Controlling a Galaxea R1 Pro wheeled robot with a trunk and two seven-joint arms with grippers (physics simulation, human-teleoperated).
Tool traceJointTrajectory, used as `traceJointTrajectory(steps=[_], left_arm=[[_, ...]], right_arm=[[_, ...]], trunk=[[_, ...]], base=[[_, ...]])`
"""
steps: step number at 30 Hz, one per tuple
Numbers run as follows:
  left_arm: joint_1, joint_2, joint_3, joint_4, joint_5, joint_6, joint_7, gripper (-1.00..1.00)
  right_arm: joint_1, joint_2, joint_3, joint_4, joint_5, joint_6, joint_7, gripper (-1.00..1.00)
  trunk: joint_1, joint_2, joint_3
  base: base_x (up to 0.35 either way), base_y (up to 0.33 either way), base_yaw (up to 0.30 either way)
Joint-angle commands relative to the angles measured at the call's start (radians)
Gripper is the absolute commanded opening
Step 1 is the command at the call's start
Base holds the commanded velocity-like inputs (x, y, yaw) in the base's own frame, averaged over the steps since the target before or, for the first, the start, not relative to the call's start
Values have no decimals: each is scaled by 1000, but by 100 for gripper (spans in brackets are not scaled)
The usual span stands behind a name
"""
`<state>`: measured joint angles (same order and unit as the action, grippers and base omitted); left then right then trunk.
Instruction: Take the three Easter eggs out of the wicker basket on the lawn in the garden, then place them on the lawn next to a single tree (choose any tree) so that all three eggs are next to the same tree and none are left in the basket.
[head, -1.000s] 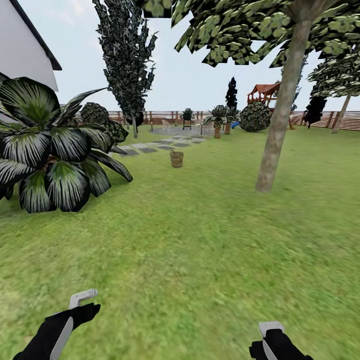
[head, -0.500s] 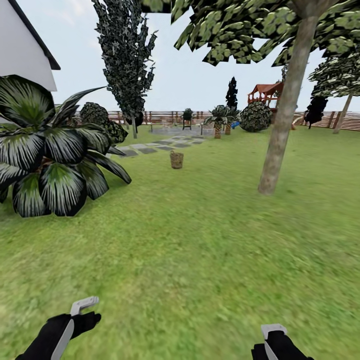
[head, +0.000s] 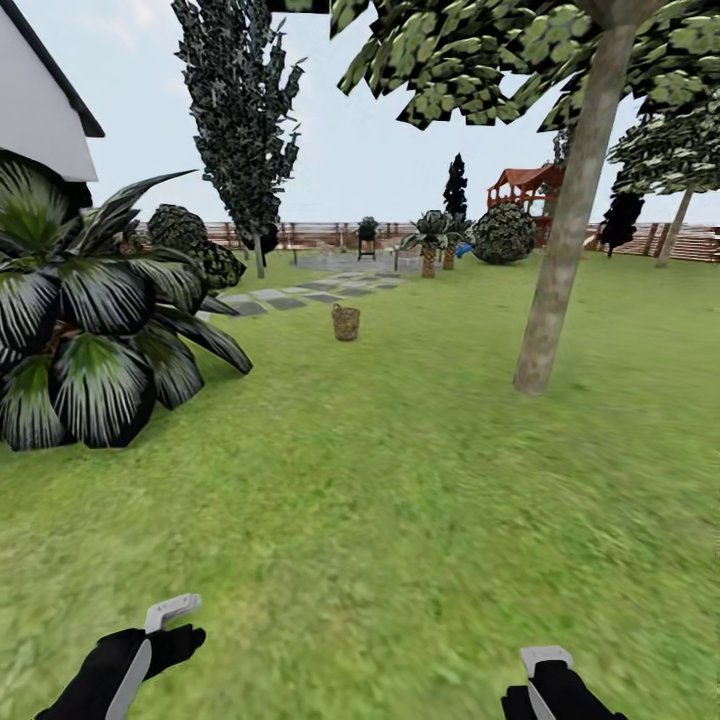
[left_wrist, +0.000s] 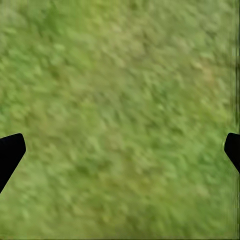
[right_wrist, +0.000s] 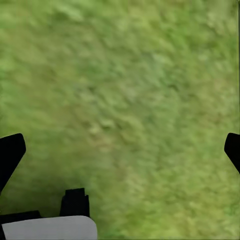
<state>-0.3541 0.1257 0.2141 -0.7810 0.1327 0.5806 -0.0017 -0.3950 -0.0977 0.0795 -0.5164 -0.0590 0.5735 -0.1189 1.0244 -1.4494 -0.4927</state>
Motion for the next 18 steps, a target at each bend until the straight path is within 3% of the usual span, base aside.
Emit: traceJointTrajectory(steps=[1, 12, 18], left_arm=[[0, -5, 2, -2, 7, 6, 0, 100], [0, -15, 2, 10, 5, 4, 2, 100], [0, -14, 3, 31, 5, 2, 2, 100]], right_arm=[[-1, 0, 9, -1, -6, 5, -7, 100], [-1, 2, 9, 1, -5, 5, -7, 100], [-1, 2, 7, 2, -7, 6, -7, 100]], trunk=[[1, -1, -1], [1, -1, -1], [1, -1, -1]], base=[[328, 0, -254], [328, 0, -271], [327, 0, -73]])
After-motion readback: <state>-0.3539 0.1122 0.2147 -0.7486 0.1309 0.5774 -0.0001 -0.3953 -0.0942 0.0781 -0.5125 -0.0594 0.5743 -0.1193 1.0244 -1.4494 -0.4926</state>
